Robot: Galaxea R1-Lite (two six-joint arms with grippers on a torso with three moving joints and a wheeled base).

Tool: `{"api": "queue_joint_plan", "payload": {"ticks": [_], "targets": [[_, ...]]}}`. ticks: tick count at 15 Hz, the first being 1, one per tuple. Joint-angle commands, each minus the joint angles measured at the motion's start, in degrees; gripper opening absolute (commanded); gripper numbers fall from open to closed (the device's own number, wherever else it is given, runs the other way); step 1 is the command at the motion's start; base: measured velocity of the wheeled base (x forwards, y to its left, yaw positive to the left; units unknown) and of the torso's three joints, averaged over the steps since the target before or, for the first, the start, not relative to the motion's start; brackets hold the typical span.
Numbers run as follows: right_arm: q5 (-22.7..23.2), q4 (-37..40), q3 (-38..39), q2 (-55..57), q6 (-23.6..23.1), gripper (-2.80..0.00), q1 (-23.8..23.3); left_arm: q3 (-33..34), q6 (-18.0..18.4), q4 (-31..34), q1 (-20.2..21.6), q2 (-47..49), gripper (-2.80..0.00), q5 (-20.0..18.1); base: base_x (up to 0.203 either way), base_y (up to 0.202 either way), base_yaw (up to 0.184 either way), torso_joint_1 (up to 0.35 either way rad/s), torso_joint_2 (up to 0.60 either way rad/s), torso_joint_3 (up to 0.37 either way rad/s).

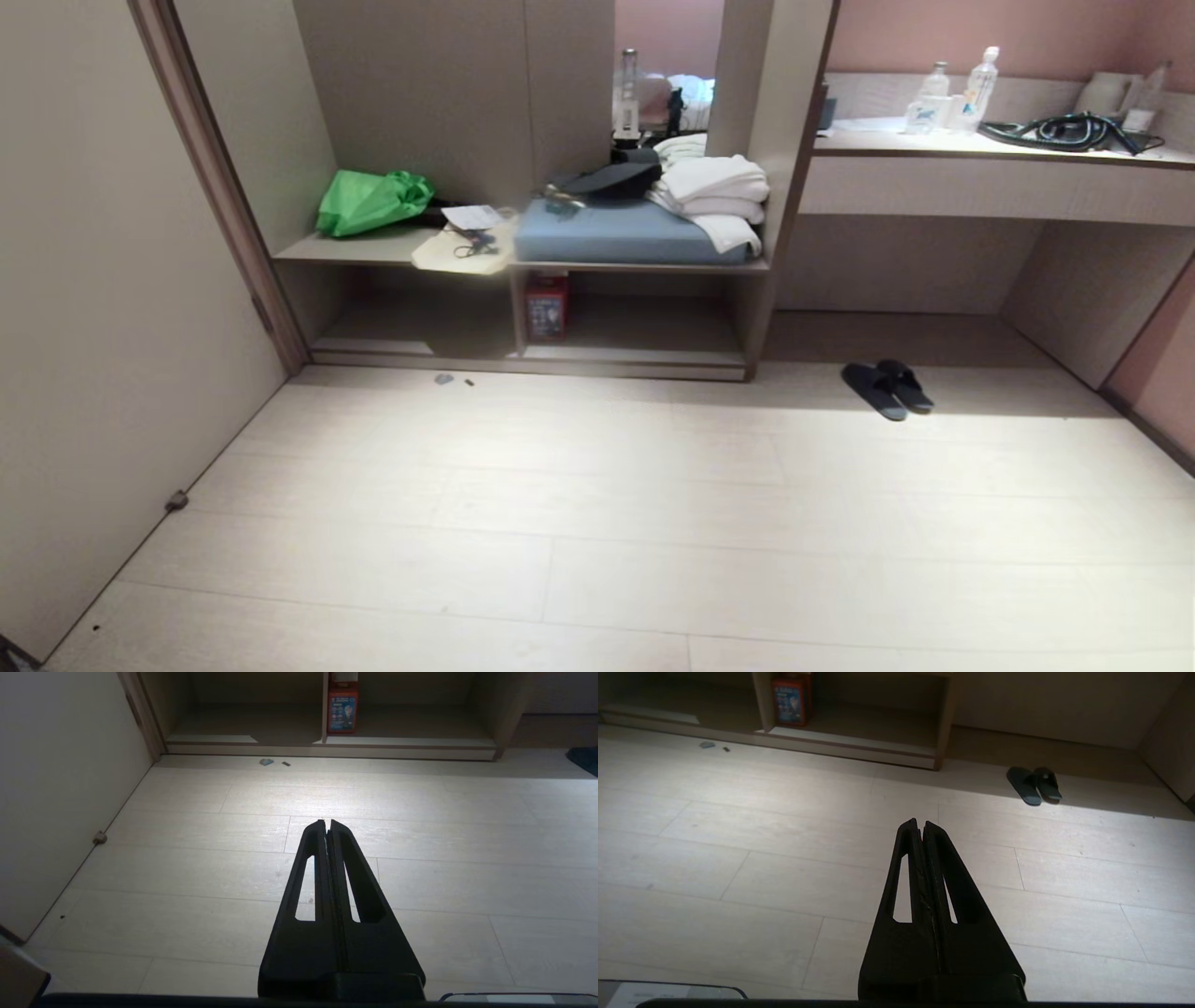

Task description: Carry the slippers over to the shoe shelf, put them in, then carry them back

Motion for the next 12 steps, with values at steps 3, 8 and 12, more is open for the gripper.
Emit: {"api": "queue_joint_plan", "payload": {"ticks": [3, 8, 12], "targets": [[0.0, 0.0, 0.1, 0.1, 0.0, -2.80, 0.0, 0.0, 0.0, 0.0, 0.0, 0.1, -2.80, 0.0, -0.197, 0.000, 0.004, 0.004, 0.00, 0.000], [0.0, 0.1, 0.0, 0.1, -0.1, -2.80, 0.0, 0.0, 0.0, 0.0, 0.0, 0.1, -2.80, 0.0, -0.197, 0.000, 0.001, 0.002, 0.00, 0.003], [0.0, 0.0, 0.0, 0.1, -0.1, -2.80, 0.0, 0.0, 0.0, 0.0, 0.0, 0.1, -2.80, 0.0, -0.077, 0.000, 0.000, -0.003, 0.00, -0.001]]}}
